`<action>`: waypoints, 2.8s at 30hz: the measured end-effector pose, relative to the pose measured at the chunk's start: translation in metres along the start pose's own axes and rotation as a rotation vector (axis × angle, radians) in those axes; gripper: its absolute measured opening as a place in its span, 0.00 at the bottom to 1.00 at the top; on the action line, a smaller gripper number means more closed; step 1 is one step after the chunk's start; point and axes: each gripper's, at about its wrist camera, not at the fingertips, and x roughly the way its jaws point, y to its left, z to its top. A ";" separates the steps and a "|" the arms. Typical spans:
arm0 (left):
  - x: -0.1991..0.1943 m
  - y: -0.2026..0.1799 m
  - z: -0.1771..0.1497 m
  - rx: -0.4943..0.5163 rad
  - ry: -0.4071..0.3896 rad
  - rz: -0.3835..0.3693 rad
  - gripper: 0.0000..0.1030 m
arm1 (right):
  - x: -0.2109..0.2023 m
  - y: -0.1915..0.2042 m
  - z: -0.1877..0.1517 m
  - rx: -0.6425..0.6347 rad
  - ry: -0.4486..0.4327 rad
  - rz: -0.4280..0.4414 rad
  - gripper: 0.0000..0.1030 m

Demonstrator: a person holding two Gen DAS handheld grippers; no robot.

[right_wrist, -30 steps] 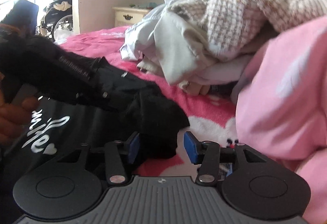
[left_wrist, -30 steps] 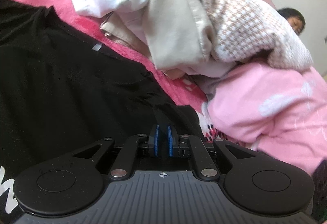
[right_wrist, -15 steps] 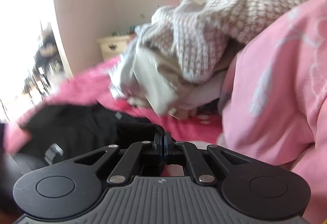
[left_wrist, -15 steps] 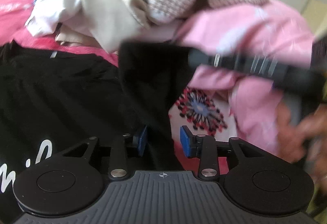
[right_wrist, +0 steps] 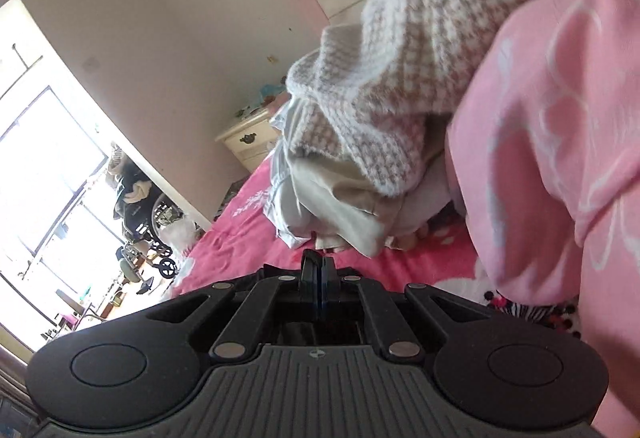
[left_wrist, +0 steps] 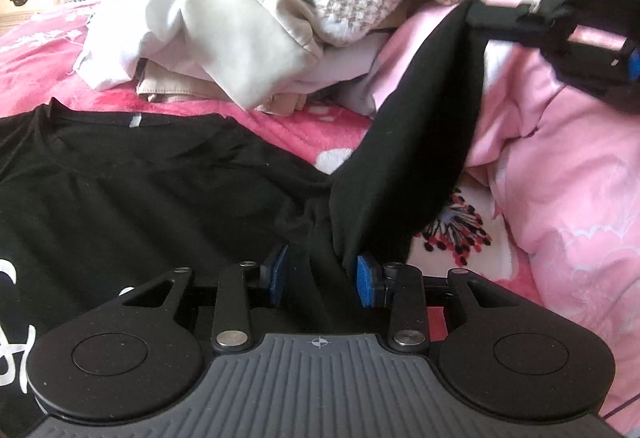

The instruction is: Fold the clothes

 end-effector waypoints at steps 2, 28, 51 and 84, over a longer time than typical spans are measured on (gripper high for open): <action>-0.008 -0.004 0.000 0.009 -0.031 -0.003 0.34 | 0.005 -0.002 0.000 0.013 0.008 -0.001 0.03; 0.058 -0.071 0.007 0.173 0.012 -0.039 0.34 | 0.025 -0.015 -0.020 -0.074 0.086 -0.150 0.07; 0.083 -0.074 0.009 0.249 0.024 0.000 0.01 | -0.007 0.000 -0.021 -0.213 -0.158 -0.189 0.42; 0.040 -0.093 -0.066 0.149 0.116 -0.481 0.01 | 0.023 0.003 -0.011 -0.137 0.101 -0.255 0.42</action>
